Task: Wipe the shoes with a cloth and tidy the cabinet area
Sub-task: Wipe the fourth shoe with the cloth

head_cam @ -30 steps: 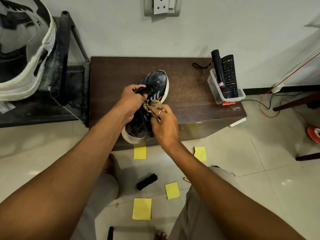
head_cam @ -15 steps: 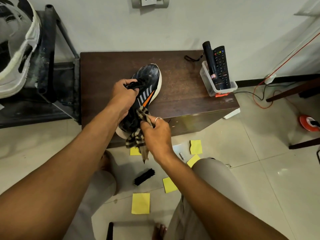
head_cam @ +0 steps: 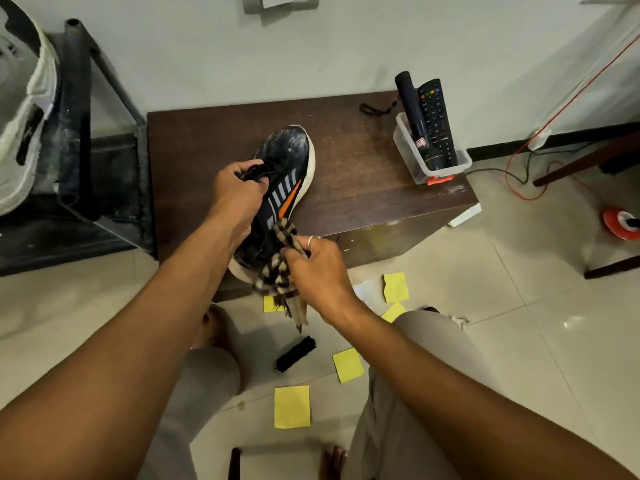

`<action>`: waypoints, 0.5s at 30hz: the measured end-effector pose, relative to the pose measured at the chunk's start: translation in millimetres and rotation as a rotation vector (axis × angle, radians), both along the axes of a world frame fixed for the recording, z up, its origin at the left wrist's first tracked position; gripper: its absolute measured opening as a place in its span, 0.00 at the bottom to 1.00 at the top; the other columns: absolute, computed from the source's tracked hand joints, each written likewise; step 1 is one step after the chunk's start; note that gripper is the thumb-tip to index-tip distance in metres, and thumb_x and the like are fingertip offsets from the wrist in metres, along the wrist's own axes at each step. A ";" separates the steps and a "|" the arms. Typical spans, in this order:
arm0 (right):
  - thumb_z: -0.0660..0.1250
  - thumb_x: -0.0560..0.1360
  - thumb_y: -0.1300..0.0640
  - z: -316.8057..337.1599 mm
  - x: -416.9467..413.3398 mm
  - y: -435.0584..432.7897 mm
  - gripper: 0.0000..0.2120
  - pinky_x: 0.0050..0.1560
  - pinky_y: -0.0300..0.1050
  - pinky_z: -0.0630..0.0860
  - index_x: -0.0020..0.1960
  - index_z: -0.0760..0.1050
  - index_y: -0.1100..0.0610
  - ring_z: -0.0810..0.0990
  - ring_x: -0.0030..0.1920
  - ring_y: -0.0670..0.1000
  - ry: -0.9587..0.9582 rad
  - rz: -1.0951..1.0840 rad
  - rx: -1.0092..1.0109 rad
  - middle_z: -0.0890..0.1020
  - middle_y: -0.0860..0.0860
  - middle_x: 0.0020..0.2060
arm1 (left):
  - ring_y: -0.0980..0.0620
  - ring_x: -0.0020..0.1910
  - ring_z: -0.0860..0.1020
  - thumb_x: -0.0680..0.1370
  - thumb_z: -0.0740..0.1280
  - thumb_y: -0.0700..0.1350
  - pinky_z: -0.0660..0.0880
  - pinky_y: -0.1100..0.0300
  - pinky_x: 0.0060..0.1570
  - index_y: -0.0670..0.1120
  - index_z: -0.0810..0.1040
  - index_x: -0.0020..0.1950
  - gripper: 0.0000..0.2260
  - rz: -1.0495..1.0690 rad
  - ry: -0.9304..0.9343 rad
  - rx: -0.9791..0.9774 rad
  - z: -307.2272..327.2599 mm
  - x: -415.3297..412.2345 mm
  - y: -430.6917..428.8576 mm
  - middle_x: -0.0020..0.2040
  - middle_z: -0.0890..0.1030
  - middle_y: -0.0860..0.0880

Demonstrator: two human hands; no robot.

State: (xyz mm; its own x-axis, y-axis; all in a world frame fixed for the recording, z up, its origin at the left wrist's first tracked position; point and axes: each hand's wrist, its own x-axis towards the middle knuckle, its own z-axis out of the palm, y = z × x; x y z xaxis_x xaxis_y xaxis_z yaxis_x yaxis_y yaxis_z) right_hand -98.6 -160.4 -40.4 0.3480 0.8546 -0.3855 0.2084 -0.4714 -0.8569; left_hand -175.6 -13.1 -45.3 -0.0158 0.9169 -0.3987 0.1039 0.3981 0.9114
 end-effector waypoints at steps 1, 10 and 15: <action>0.65 0.80 0.58 2.6 4.3 -2.1 0.11 0.38 0.39 0.77 0.40 0.81 0.51 0.80 0.35 0.41 0.034 0.026 -0.015 0.83 0.46 0.34 | 0.56 0.52 0.80 0.80 0.68 0.35 0.77 0.64 0.55 0.49 0.81 0.61 0.13 -0.001 -0.006 -0.006 -0.1 0.5 0.2 0.51 0.82 0.52; 0.64 0.79 0.64 -12.2 17.5 53.9 0.15 0.62 0.46 0.76 0.64 0.80 0.62 0.78 0.55 0.50 -0.349 0.161 0.246 0.74 0.49 0.58 | 0.51 0.51 0.83 0.80 0.67 0.33 0.81 0.59 0.50 0.48 0.80 0.62 0.15 -0.018 -0.096 -0.061 0.0 -4.7 2.5 0.52 0.84 0.48; 0.65 0.80 0.65 -10.6 28.6 27.8 0.13 0.60 0.47 0.79 0.62 0.82 0.62 0.79 0.56 0.50 -0.375 0.447 0.324 0.77 0.49 0.59 | 0.53 0.54 0.82 0.80 0.67 0.33 0.79 0.57 0.58 0.46 0.80 0.63 0.15 -0.028 -0.053 -0.047 -3.9 -2.8 3.8 0.55 0.84 0.48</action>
